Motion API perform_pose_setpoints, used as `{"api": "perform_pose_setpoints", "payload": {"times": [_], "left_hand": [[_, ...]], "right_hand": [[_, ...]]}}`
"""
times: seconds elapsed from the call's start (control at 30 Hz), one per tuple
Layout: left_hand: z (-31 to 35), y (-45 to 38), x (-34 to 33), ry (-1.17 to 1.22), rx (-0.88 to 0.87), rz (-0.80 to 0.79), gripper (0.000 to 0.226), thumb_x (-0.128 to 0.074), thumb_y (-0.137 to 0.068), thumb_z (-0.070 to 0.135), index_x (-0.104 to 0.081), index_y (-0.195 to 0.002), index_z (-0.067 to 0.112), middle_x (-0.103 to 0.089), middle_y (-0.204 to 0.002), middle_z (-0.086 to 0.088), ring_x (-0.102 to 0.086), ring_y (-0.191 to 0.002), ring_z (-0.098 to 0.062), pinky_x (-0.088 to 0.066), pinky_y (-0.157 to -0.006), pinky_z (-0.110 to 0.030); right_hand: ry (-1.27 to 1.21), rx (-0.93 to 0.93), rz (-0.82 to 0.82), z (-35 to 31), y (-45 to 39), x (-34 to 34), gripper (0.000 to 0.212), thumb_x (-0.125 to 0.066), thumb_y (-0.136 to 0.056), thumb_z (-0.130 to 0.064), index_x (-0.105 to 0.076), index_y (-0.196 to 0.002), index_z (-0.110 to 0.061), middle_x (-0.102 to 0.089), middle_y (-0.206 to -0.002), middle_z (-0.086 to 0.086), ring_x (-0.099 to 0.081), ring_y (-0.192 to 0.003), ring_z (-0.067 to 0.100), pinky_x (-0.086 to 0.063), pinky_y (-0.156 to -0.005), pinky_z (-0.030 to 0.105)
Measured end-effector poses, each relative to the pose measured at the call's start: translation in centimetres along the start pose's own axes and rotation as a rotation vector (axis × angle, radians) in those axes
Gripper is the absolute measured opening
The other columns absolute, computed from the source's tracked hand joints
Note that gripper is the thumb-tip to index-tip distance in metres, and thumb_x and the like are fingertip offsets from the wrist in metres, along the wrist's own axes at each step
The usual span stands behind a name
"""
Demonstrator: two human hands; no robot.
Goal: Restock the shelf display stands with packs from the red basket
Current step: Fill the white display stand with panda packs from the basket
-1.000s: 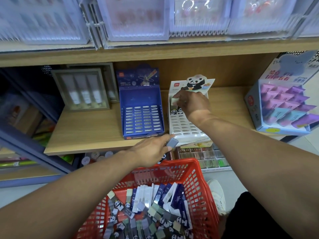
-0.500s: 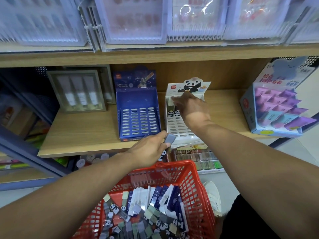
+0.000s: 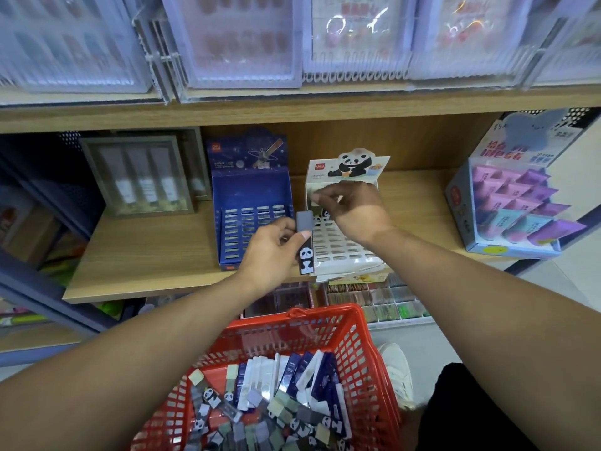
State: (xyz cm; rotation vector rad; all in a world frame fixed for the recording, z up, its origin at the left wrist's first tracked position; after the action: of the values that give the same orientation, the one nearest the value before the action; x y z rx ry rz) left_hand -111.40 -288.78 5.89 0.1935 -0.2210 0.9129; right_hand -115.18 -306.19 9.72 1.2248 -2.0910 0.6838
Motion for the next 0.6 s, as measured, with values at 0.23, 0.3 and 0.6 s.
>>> {"api": "perform_pose_setpoints", "payload": {"times": [0.23,0.3,0.6], "left_hand": [[1.1,-0.1,-1.0,0.056,-0.001,0.024,0.006,-0.061,-0.100,0.023,-0.066,-0.098,0.025,-0.073,-0.093,0.004,-0.068,-0.077,-0.001,-0.056,-0.063,-0.018],[1.2,0.0,-1.3,0.018,-0.021,0.027,0.004,-0.063,-0.098,0.026,-0.066,-0.099,0.025,-0.074,-0.093,0.004,-0.069,-0.084,-0.006,-0.059,-0.070,-0.023],[-2.7,2.1,-1.7,-1.148,-0.368,-0.456,0.085,-0.063,-0.088,0.054,-0.017,-0.158,0.039,0.003,-0.167,0.011,0.019,-0.153,-0.015,0.006,-0.125,-0.050]], "right_hand": [[-0.319,0.014,-0.216,-0.8,2.6,0.6,0.014,-0.077,-0.087,-0.024,-0.071,-0.099,-0.027,-0.074,-0.084,-0.002,-0.068,-0.067,0.015,-0.055,-0.054,0.030],[-0.313,0.009,-0.240,-0.8,2.8,0.6,0.016,-0.076,-0.088,-0.019,-0.068,-0.100,-0.023,-0.072,-0.087,0.002,-0.068,-0.068,0.015,-0.054,-0.053,0.029],[-0.284,-0.075,0.178,2.2,0.6,3.3,0.040,-0.055,-0.097,0.002,-0.060,-0.091,-0.037,-0.066,-0.099,0.002,-0.066,-0.086,0.016,-0.048,-0.061,0.029]]}}
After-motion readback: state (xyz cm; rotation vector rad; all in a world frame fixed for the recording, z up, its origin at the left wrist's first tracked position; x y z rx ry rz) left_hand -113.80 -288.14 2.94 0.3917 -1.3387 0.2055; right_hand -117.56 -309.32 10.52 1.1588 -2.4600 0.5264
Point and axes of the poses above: each hand's wrist, its own y-axis away from the middle knuckle, its own x-axis out of the back of the hand, z = x × y, the point moved 3 cm from there along -y, towards the middle knuckle
